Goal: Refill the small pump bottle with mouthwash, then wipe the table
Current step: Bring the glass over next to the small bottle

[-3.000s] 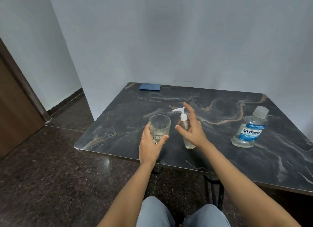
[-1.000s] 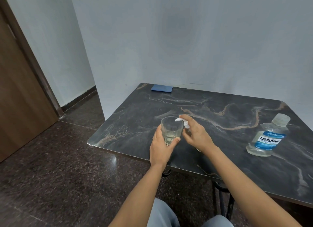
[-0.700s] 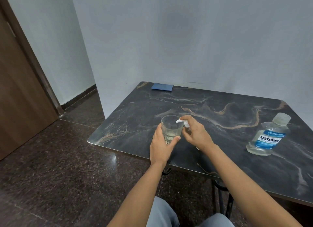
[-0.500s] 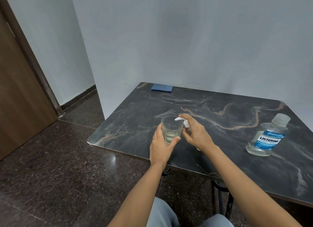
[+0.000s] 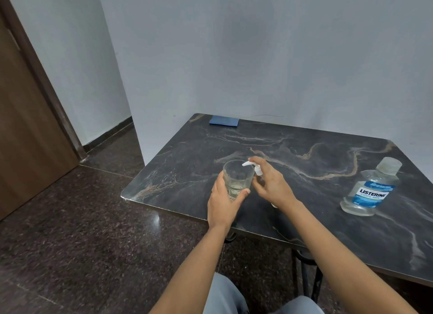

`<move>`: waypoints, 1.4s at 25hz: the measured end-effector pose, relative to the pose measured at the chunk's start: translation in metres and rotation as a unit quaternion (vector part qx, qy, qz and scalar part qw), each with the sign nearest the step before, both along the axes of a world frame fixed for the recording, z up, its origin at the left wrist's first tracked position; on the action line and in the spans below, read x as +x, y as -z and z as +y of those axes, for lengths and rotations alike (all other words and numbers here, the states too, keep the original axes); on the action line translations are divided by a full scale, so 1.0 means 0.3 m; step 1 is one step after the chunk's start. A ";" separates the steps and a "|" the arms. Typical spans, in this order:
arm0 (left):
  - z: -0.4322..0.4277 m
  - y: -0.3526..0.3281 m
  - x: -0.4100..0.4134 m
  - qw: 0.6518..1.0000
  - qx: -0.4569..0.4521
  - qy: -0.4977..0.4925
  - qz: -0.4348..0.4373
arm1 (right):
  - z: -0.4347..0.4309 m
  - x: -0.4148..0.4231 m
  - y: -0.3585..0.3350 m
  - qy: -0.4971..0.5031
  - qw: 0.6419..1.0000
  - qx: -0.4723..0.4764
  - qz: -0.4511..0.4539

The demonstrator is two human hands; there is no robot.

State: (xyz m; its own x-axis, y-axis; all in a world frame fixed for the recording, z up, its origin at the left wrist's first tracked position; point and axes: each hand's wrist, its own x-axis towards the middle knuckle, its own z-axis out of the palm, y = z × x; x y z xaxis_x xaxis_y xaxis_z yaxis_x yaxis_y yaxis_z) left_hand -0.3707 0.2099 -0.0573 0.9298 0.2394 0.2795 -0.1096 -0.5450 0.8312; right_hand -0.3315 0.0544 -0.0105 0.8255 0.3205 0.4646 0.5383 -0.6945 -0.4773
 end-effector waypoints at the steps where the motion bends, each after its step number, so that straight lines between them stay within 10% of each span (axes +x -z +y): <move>1: 0.000 0.001 0.000 1.000 0.000 0.001 0.001 | 0.000 0.000 0.001 -0.005 1.000 -0.005 -0.003; 35: -0.042 -0.151 0.042 0.999 0.033 -0.017 0.030 | -0.171 -0.083 -0.127 0.065 0.995 -0.032 0.061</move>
